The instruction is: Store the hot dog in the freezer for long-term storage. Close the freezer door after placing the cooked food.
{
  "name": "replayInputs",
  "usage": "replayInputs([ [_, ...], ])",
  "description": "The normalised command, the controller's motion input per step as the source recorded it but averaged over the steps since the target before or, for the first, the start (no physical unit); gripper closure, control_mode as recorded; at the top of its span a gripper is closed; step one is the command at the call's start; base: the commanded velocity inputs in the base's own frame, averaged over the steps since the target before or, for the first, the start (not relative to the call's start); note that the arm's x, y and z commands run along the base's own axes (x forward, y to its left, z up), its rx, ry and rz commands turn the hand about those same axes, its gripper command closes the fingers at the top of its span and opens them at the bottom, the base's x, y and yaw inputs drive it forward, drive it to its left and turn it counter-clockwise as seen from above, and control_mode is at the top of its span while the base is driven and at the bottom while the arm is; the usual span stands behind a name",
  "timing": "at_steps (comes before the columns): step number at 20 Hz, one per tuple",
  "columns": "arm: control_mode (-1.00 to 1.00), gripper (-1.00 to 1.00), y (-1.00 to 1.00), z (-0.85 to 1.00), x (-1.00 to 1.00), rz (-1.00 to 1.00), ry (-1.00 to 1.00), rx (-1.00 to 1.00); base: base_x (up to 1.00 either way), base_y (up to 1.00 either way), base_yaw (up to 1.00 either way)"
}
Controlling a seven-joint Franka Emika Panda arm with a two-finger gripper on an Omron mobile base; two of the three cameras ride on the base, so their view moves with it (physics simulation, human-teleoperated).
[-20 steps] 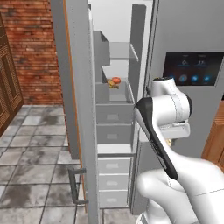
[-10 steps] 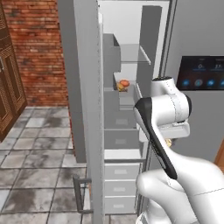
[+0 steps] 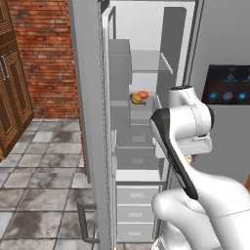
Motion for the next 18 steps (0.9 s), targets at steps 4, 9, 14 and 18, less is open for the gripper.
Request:
replayInputs([
  [4, 1.00, 1.00, 0.00, 0.00, 0.00, 0.00, 0.00, 0.00, 0.00, 0.00, 0.01],
  [9, 1.00, 1.00, 0.00, 0.00, 0.00, 0.00, 0.00, 0.00, 0.00, 0.00, 0.00],
  [14, 1.00, 1.00, 0.00, 0.00, 0.00, 0.00, 0.00, 0.00, 0.00, 0.00, 0.00],
  [18, -1.00, 1.00, 0.00, -0.01, 0.00, 0.00, -0.36, 0.03, 0.00, 0.00, 0.00],
])
